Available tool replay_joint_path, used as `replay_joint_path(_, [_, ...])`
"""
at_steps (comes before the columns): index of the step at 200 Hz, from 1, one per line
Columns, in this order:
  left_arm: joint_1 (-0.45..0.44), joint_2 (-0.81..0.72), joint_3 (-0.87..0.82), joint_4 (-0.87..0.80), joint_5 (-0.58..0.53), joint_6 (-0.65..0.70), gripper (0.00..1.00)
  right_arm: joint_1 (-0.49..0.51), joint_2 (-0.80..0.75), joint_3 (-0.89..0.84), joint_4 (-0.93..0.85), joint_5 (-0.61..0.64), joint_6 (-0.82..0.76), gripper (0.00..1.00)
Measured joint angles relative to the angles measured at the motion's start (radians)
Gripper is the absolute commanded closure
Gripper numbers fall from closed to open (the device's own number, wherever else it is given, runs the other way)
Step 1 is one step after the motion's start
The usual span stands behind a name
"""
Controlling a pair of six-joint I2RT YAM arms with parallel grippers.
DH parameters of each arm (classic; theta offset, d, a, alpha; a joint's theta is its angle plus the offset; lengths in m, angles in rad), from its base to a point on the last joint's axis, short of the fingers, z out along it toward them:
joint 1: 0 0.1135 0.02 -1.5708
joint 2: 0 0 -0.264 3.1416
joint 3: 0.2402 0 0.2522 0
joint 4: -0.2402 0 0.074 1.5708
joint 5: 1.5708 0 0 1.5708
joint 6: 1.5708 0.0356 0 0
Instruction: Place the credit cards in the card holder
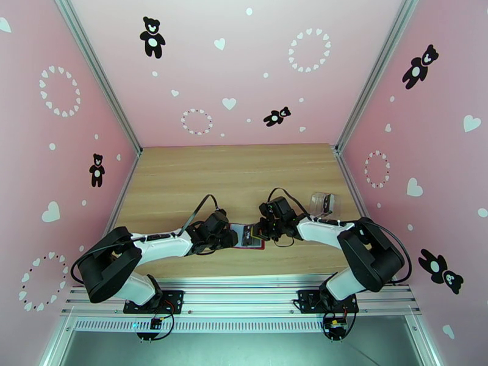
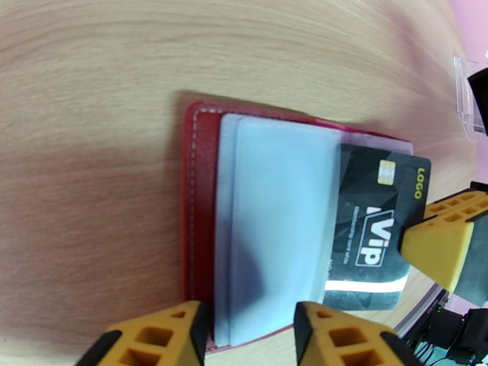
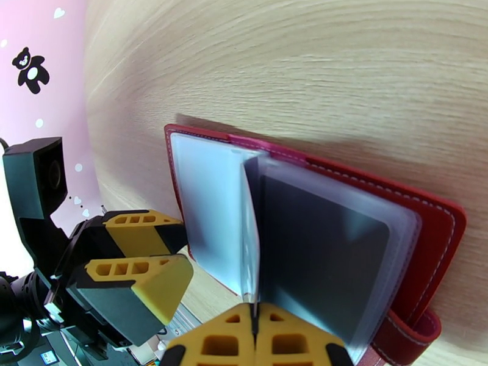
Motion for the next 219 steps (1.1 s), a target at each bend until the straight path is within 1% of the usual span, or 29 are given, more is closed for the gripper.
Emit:
replay_joint_path(22, [0.0,0.0,0.0,0.0,0.0,0.0,0.57,0.0,0.003,0.0,0.001,0.0,-0.002,1.0])
replay_joint_path(40, [0.0,0.0,0.0,0.0,0.0,0.0,0.57,0.0,0.006,0.002,-0.002,0.001,-0.011,0.95])
replay_joint_path(46, [0.0,0.0,0.0,0.0,0.0,0.0,0.57,0.0,0.008,0.004,-0.006,0.002,-0.013,0.92])
replay_joint_path(64, [0.0,0.0,0.0,0.0,0.0,0.0,0.57,0.0,0.013,0.018,-0.023,0.005,-0.03,0.79])
replay_joint_path(73, [0.0,0.0,0.0,0.0,0.0,0.0,0.57,0.0,0.016,0.024,-0.041,0.013,-0.032,0.75])
replay_joint_path(99, [0.0,0.0,0.0,0.0,0.0,0.0,0.57,0.0,0.017,0.041,-0.099,0.042,-0.063,0.68])
replay_joint_path(154, [0.0,0.001,0.0,0.005,0.0,0.0,0.57,0.003,0.018,0.103,-0.194,0.094,-0.102,0.65])
replay_joint_path(219, [0.0,0.001,0.0,0.005,0.0,0.0,0.57,0.024,0.046,0.134,-0.225,0.124,-0.116,0.64])
